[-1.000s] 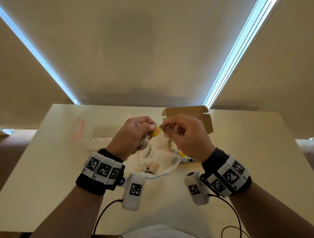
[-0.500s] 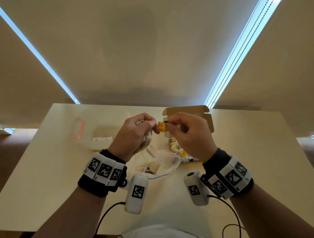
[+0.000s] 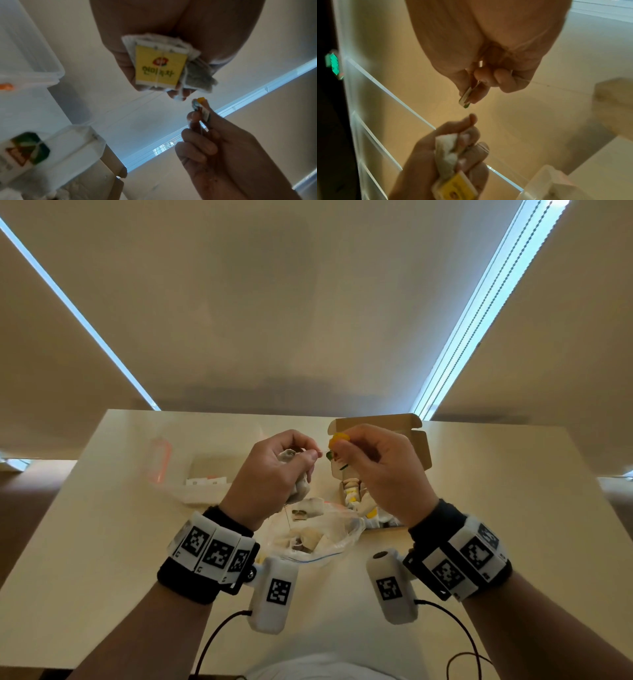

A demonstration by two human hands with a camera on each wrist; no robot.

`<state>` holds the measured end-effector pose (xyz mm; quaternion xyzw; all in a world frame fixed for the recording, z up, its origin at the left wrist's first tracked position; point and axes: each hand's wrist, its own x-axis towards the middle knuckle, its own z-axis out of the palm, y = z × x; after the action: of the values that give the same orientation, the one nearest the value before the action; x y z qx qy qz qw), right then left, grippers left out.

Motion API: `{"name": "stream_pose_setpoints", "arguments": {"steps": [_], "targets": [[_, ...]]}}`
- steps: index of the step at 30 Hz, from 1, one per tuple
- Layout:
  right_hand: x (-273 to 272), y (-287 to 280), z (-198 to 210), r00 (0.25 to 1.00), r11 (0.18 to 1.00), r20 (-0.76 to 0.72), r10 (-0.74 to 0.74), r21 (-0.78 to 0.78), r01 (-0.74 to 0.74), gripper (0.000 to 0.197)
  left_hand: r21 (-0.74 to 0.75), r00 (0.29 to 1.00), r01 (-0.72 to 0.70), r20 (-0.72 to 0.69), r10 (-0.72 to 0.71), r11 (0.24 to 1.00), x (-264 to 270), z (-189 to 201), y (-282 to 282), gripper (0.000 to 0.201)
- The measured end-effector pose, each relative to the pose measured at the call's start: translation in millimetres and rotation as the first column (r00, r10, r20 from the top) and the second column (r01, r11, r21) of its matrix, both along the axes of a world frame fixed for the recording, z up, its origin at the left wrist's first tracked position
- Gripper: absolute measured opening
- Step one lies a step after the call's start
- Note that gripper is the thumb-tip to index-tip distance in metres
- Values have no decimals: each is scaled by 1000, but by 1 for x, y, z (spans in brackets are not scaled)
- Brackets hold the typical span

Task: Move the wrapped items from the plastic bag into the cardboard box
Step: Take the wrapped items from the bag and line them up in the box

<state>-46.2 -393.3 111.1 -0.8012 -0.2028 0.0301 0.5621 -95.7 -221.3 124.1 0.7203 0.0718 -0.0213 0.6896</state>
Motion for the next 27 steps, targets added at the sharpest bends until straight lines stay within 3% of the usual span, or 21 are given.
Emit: {"name": "stream_pose_setpoints", "arguments": {"steps": [4, 8, 11, 14, 21, 27], "targets": [[1, -1, 3, 988, 991, -153, 15, 135, 5, 16, 137, 998, 28, 57, -36, 990, -3, -2, 0, 6], [1, -1, 4, 982, 992, -191, -9, 125, 33, 24, 377, 959, -35, 273, -74, 926, -6, 2, 1, 14], [2, -3, 5, 989, 994, -149, 20, 113, -3, 6, 524, 907, -82, 391, -154, 848, -5, 4, 3, 33], [2, -6, 4, 996, 997, -61, 59, 49, -56, 9, 636, 873, -93, 423, -245, 766, -2, 3, 5, 43], [0, -18, 9, 972, 978, -112, 206, -17, -210, 23, 678, 825, -160, 491, -280, 717, 1, 2, 6, 28], [-1, -22, 5, 976, 985, -143, 167, -11, -170, 26, 719, 777, -311, 569, -269, 622, 1, 5, 8, 13]]}}
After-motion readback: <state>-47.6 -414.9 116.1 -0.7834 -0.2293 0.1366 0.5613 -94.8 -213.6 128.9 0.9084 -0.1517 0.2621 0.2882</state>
